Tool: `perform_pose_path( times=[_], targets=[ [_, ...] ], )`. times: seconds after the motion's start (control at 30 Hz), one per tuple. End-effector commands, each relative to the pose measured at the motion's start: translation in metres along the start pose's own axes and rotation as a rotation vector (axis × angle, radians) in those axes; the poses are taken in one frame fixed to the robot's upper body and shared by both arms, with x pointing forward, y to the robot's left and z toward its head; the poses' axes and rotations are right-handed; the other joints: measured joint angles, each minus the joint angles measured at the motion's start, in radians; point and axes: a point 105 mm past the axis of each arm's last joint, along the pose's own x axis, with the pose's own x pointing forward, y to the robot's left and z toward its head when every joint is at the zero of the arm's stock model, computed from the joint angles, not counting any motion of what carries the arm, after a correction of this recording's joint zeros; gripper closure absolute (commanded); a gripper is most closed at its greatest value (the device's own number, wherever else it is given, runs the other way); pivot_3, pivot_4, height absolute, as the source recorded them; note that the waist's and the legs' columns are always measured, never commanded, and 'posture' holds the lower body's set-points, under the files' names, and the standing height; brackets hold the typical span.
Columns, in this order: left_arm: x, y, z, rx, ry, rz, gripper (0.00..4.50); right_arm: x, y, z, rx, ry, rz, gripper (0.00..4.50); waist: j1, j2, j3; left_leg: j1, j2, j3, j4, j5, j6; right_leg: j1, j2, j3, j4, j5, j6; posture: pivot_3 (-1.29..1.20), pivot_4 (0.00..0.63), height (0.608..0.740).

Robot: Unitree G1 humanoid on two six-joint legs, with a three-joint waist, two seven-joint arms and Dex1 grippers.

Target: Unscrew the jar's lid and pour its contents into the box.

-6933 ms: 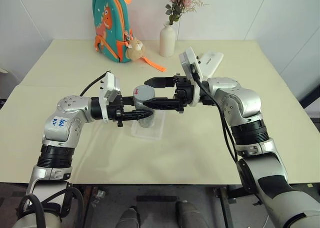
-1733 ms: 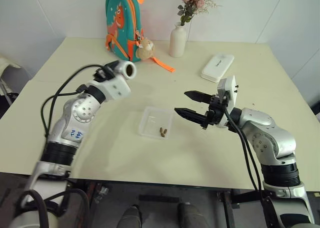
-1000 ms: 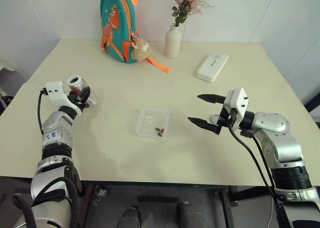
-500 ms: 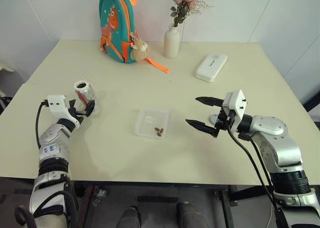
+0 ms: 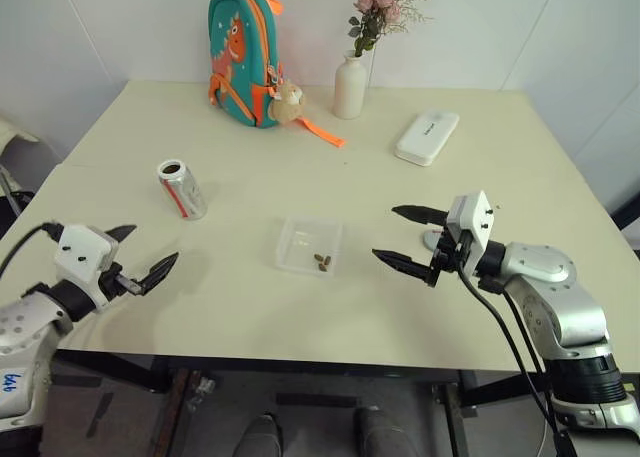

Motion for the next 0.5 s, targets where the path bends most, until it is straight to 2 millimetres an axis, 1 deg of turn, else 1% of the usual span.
perform_pose_path(
  times=[0.03,0.1,0.17,0.23,0.27,0.33,0.4,0.5],
  targets=[
    [-0.002,-0.011,0.029,0.085,-0.089,-0.209,0.02,0.001,-0.004,0.01,-0.032,0.007,0.08,0.0,-0.011,0.0,0.0,0.0,0.0,0.0,0.0,0.001,0.001,0.002,0.0,0.0,-0.005,0.003,-0.002,0.0,0.15,0.74],
    [-0.002,-0.016,0.035,0.069,-0.106,-0.302,0.02,0.002,-0.006,0.013,-0.031,0.011,0.105,0.0,-0.014,0.0,0.0,0.0,0.0,0.002,-0.001,0.001,0.001,0.008,-0.001,0.0,-0.015,0.006,-0.005,0.0,0.15,0.74],
    [0.003,-0.02,0.04,0.107,-0.117,-0.379,0.02,0.001,-0.008,0.015,-0.041,0.019,0.115,0.0,-0.013,0.0,0.0,0.0,0.0,0.003,-0.002,0.0,0.001,0.008,-0.002,0.001,-0.019,0.006,-0.005,0.0,0.15,0.74],
    [0.01,-0.017,0.043,0.088,-0.132,-0.372,0.02,-0.002,-0.007,0.015,-0.031,0.025,0.123,0.0,-0.01,0.0,0.0,-0.001,0.0,0.004,-0.006,0.0,0.002,0.007,-0.002,0.001,-0.02,0.006,-0.004,0.0,0.15,0.74],
    [0.012,-0.018,0.044,0.08,-0.134,-0.382,0.02,-0.004,-0.006,0.015,-0.02,0.029,0.123,0.0,-0.008,0.0,0.0,-0.001,0.0,0.004,-0.008,0.0,0.002,0.006,-0.002,0.001,-0.018,0.007,-0.001,0.0,0.15,0.74],
    [0.015,-0.02,0.043,0.101,-0.129,-0.4,0.02,-0.008,-0.005,0.012,-0.015,0.04,0.114,0.0,-0.007,0.0,0.0,-0.002,0.0,0.004,-0.01,-0.001,0.002,0.0,-0.002,0.001,-0.011,0.013,0.021,0.0,0.15,0.74],
    [0.018,-0.016,0.044,0.095,-0.141,-0.364,0.02,-0.011,-0.007,0.009,-0.007,0.045,0.088,0.0,-0.007,0.0,0.0,-0.003,0.0,0.004,-0.014,-0.001,0.002,-0.006,-0.002,0.001,-0.005,0.008,0.021,0.0,0.15,0.74],
    [0.019,-0.015,0.047,0.081,-0.152,-0.357,0.02,-0.017,-0.023,0.011,0.008,0.04,-0.032,0.0,-0.009,0.0,0.0,-0.003,0.001,0.003,-0.016,-0.001,0.002,-0.01,-0.001,0.001,0.0,0.005,0.02,0.0,0.15,0.74]
  ],
)
